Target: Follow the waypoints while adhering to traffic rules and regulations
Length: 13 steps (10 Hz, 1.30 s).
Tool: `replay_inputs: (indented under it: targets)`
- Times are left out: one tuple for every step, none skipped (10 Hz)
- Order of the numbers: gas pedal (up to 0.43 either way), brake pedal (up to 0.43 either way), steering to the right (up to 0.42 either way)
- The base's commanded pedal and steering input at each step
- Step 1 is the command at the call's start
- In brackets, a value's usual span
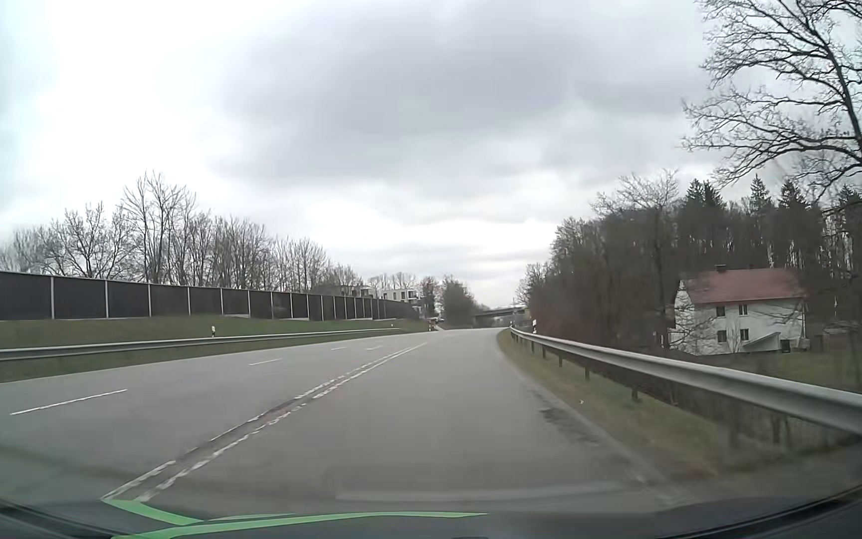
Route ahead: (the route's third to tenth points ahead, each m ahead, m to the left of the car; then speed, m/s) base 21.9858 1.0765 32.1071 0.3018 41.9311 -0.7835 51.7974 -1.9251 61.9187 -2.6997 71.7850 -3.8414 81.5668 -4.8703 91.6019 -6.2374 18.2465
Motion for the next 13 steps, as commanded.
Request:
replay_inputs:
  targets:
    - [0.079, 0.0, 0.011]
    - [0.079, 0.0, 0.011]
    - [0.079, 0.0, 0.011]
    - [0.079, 0.0, 0.011]
    - [0.079, 0.0, 0.011]
    - [0.079, 0.0, 0.011]
    - [0.079, 0.0, 0.011]
    - [0.079, 0.0, 0.011]
    - [0.079, 0.0, 0.011]
    - [0.079, 0.0, 0.011]
    - [0.079, 0.0, 0.011]
    - [0.079, 0.0, 0.011]
    - [0.079, 0.0, 0.011]
